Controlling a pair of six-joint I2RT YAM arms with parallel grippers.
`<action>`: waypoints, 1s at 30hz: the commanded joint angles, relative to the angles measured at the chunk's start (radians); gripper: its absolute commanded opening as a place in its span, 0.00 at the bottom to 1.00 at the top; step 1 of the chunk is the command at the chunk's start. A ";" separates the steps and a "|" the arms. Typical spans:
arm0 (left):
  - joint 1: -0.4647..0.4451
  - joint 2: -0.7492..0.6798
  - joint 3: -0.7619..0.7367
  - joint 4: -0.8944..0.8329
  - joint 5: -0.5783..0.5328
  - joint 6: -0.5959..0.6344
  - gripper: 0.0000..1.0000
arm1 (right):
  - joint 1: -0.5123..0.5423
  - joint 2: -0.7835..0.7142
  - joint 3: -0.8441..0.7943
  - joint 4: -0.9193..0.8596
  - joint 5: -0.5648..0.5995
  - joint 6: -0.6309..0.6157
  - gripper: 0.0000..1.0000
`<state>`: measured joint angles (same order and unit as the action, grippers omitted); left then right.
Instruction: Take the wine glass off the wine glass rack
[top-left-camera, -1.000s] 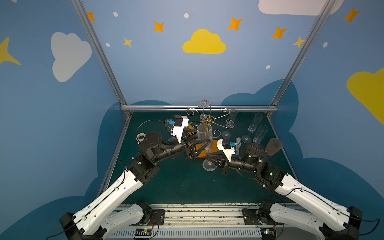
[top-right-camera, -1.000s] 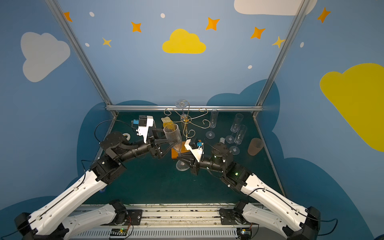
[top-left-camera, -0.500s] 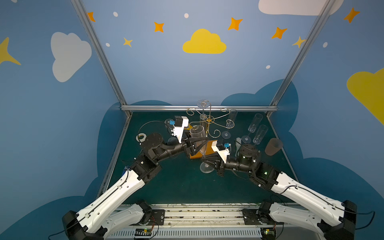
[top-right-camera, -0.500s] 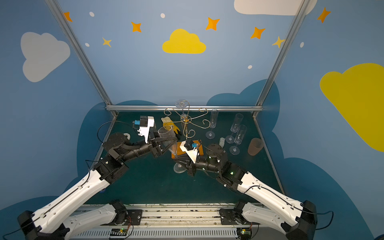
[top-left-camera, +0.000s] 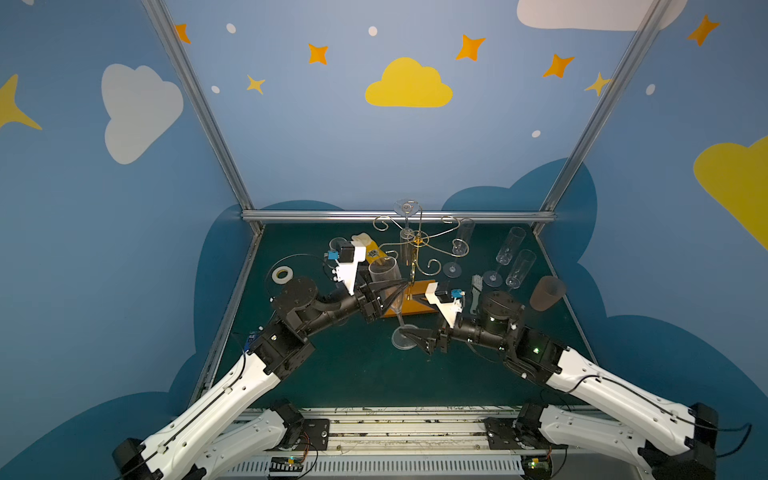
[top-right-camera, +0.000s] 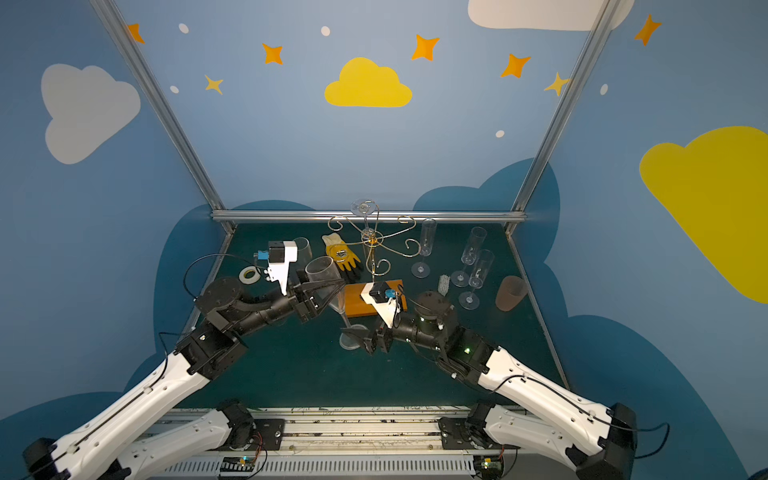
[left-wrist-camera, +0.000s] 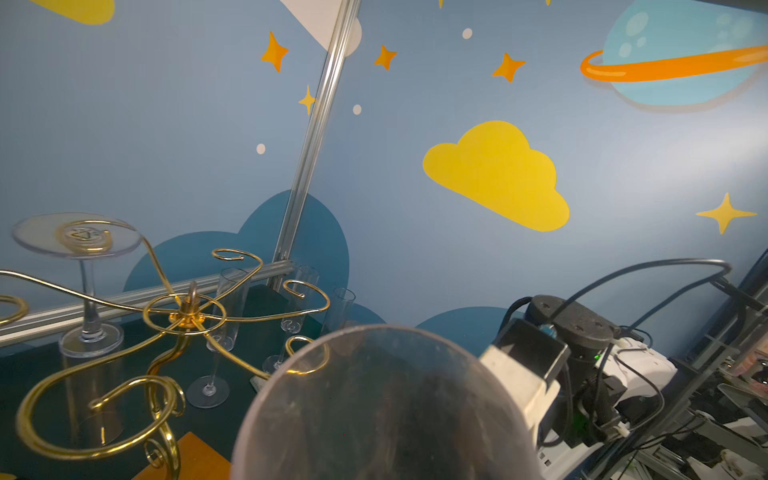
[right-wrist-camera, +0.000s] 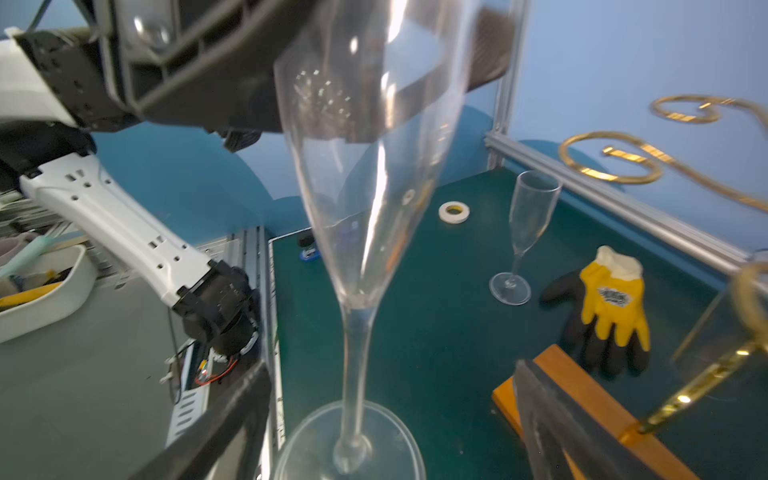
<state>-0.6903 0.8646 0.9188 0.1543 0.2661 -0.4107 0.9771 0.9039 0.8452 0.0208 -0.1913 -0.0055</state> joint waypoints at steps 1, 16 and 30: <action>-0.003 -0.069 -0.032 -0.041 -0.122 0.100 0.45 | 0.001 -0.105 -0.043 0.039 0.188 -0.048 0.90; 0.000 -0.200 -0.338 0.122 -0.620 0.369 0.47 | -0.010 -0.374 -0.147 -0.073 0.445 -0.033 0.90; 0.179 0.093 -0.474 0.507 -0.620 0.316 0.48 | -0.010 -0.461 -0.167 -0.123 0.486 0.015 0.90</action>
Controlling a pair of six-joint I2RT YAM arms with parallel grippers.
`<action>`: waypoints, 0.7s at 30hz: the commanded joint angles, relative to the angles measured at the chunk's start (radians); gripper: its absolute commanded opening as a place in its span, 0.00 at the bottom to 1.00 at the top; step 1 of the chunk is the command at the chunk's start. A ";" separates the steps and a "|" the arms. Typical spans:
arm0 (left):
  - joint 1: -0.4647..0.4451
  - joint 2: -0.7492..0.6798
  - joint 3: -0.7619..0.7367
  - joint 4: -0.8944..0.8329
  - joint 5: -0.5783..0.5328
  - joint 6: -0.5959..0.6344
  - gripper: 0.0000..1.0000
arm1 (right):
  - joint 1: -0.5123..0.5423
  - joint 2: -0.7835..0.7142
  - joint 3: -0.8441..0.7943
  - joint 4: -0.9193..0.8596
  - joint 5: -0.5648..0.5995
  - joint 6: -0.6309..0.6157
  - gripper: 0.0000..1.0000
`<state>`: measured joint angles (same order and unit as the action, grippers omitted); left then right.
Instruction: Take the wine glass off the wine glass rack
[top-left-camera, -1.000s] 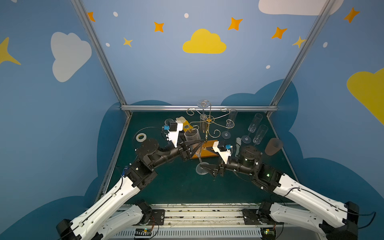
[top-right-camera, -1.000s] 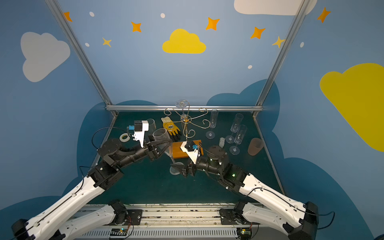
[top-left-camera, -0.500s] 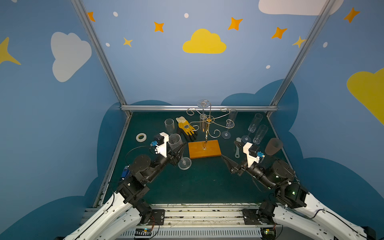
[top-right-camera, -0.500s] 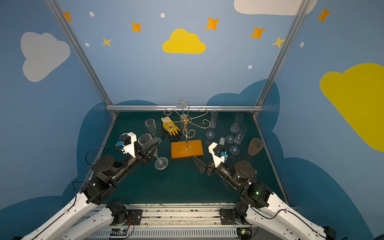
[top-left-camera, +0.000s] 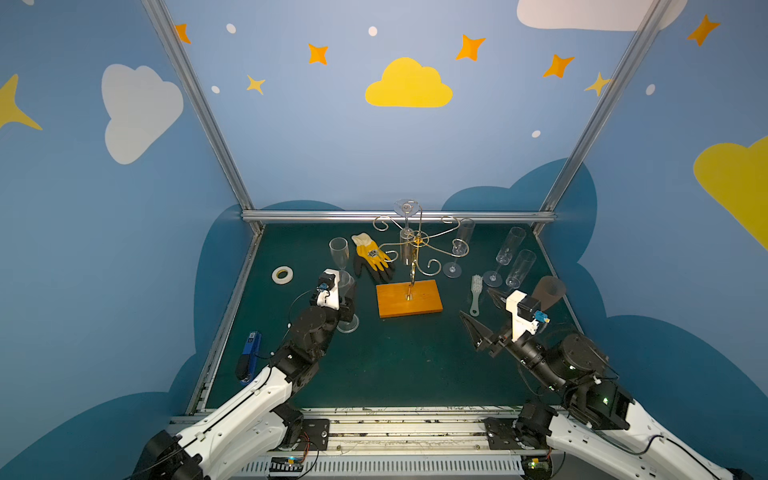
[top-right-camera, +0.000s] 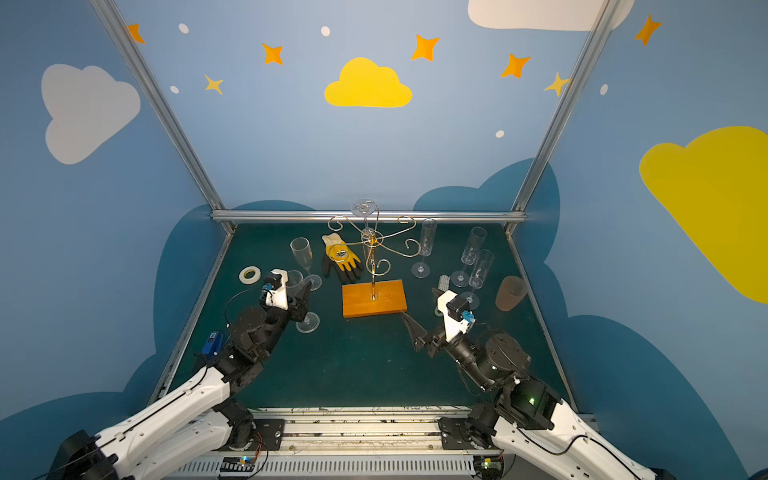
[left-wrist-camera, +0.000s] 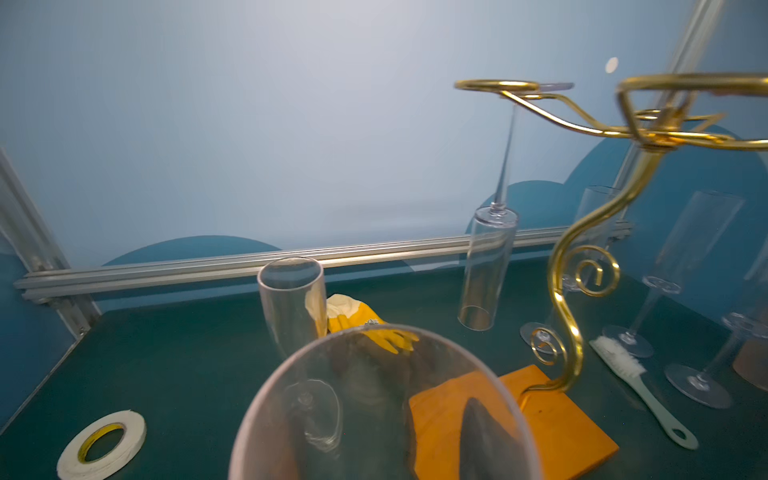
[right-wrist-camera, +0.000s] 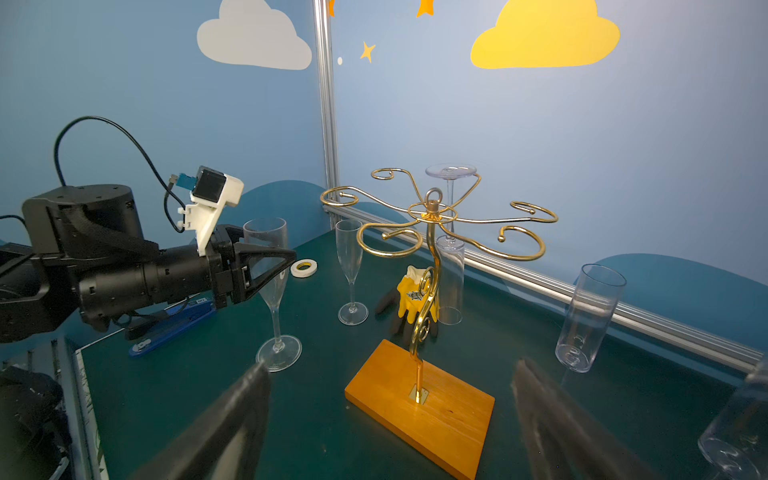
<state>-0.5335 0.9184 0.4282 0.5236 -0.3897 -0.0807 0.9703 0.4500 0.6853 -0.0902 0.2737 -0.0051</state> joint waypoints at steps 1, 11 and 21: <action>0.031 0.068 0.026 0.144 0.053 -0.014 0.49 | -0.003 -0.004 -0.007 -0.012 0.021 0.016 0.90; 0.070 0.310 0.095 0.299 0.130 -0.018 0.48 | -0.003 0.016 0.011 -0.033 0.013 0.015 0.90; 0.072 0.537 0.183 0.424 0.140 0.009 0.48 | -0.003 -0.003 0.019 -0.055 0.015 0.029 0.90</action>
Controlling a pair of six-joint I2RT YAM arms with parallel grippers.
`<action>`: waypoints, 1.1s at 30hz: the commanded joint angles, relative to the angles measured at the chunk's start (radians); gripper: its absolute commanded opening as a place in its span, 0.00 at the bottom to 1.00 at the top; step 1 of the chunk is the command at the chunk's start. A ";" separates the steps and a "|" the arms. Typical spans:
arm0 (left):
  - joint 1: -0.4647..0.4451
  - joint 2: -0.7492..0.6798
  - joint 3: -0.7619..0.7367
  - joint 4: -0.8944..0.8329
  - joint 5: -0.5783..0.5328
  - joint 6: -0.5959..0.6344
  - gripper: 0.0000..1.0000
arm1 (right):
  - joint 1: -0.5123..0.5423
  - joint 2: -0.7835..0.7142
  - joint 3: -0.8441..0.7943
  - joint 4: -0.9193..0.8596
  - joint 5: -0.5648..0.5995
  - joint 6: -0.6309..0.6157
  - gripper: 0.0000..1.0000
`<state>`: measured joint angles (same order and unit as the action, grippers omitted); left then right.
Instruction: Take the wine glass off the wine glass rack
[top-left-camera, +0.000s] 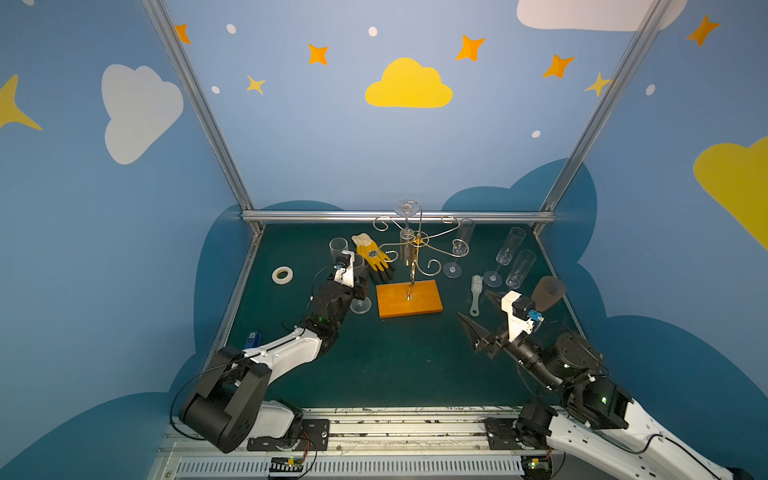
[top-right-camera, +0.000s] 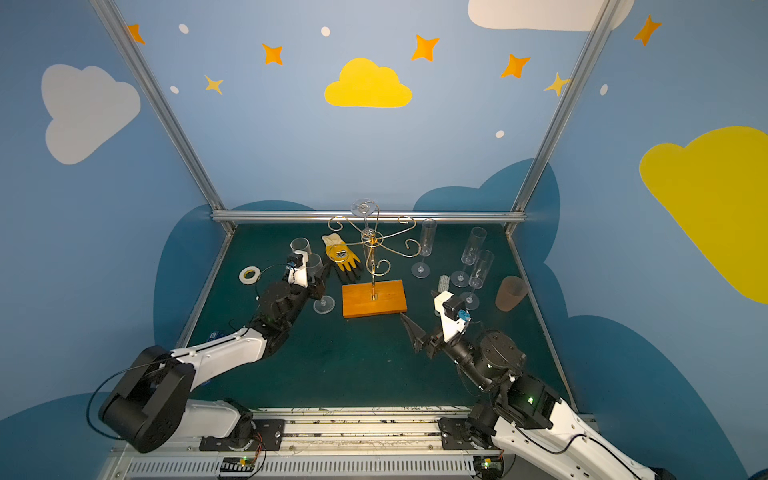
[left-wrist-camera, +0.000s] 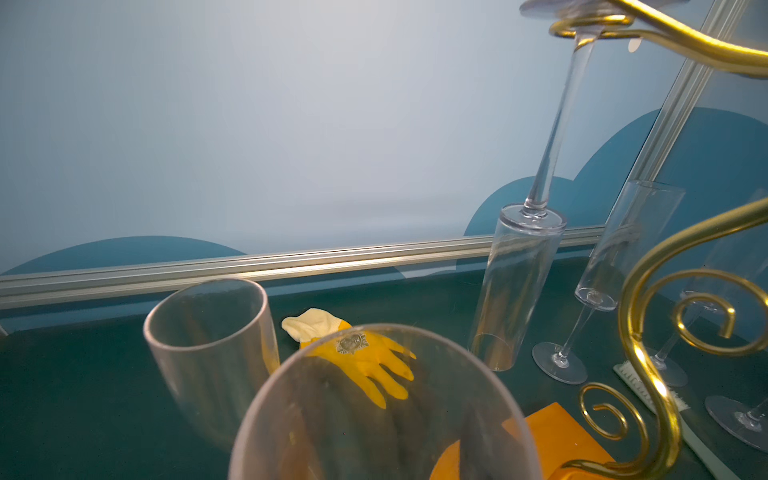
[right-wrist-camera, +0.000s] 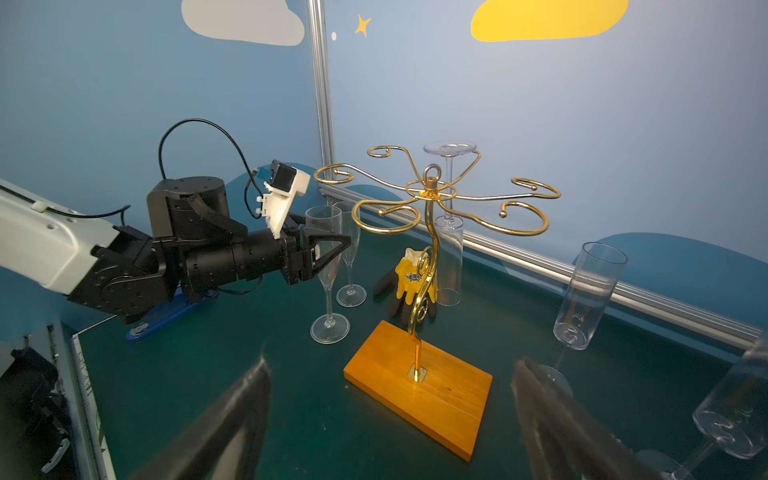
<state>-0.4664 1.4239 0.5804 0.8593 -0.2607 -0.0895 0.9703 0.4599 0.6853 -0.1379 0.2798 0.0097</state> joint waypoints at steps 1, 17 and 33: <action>0.005 0.051 0.037 0.101 0.010 0.019 0.48 | -0.003 -0.015 0.020 -0.008 0.009 0.015 0.90; 0.005 0.186 0.008 0.189 -0.009 -0.021 0.47 | -0.003 -0.024 0.025 -0.031 0.023 0.018 0.90; -0.006 0.240 -0.020 0.220 0.006 0.011 0.68 | -0.002 -0.048 0.013 -0.042 0.040 0.022 0.90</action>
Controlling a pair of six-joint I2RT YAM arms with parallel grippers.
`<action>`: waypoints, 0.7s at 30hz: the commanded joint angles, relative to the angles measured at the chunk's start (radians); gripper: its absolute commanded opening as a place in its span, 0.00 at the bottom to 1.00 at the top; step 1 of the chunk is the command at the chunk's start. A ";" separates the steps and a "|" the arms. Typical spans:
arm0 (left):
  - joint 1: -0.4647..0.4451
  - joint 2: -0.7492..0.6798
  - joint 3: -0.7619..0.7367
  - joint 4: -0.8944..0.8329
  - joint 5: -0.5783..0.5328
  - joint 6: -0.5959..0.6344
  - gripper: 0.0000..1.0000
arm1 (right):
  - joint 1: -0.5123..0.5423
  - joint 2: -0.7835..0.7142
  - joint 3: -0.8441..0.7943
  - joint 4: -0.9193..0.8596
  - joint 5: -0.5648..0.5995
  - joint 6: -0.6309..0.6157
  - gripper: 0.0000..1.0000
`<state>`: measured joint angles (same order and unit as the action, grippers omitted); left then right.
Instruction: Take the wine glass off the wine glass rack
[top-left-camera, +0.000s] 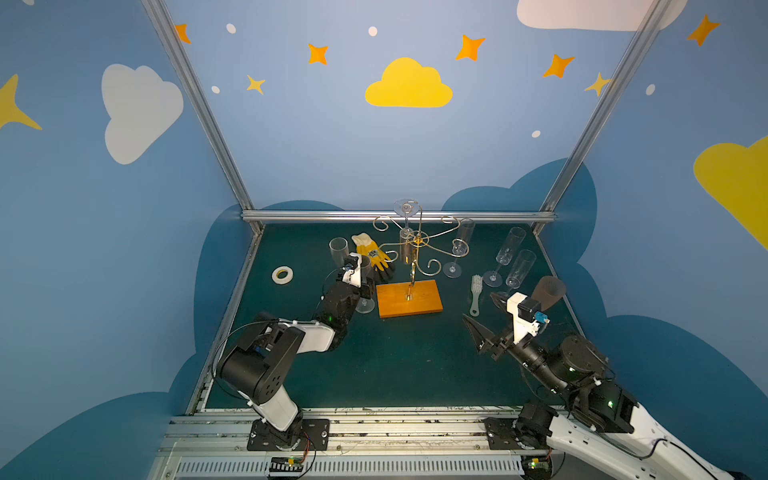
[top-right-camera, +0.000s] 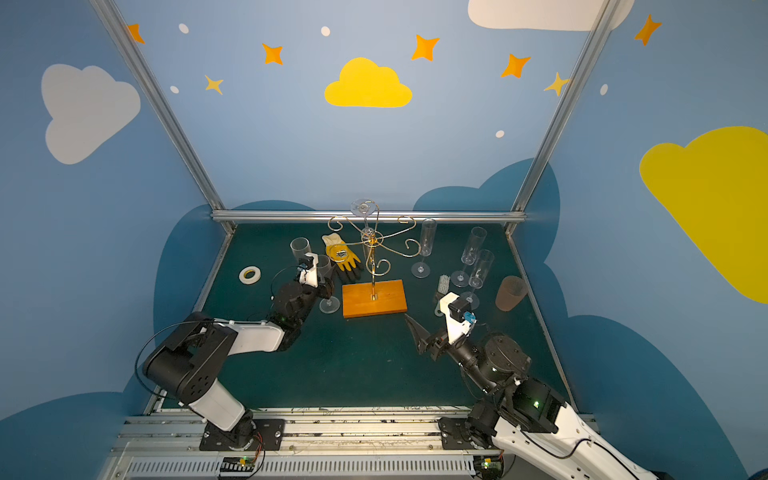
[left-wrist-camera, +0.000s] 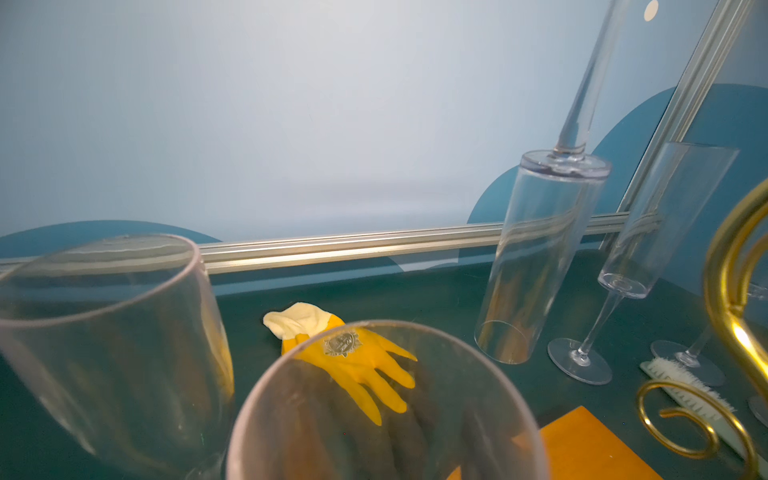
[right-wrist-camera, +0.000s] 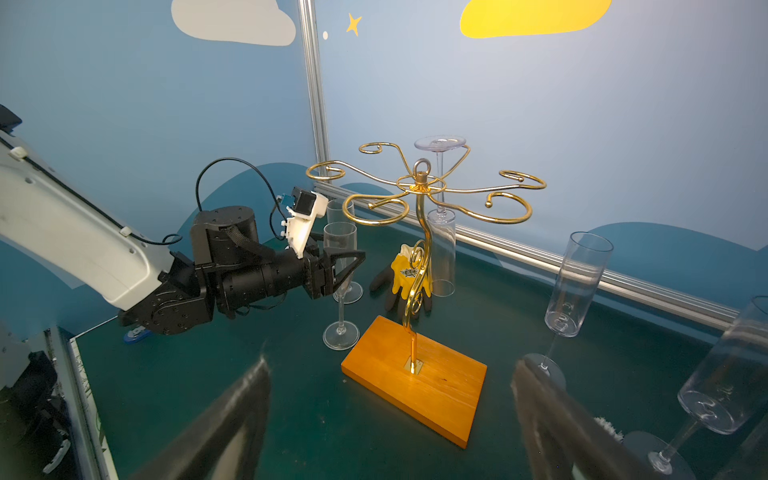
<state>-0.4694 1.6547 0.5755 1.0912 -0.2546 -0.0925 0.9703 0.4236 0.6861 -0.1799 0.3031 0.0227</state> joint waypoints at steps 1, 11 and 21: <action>-0.005 0.006 -0.017 -0.013 0.000 0.016 0.69 | -0.003 -0.012 0.012 0.000 0.017 0.009 0.90; -0.010 -0.049 -0.027 -0.056 -0.015 0.029 0.74 | -0.003 -0.019 0.010 -0.001 0.017 0.009 0.90; -0.011 -0.221 -0.028 -0.250 -0.024 0.028 0.79 | -0.003 -0.010 0.021 -0.001 0.030 0.009 0.90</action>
<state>-0.4782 1.4765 0.5457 0.9264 -0.2649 -0.0727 0.9703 0.4145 0.6861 -0.1856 0.3153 0.0223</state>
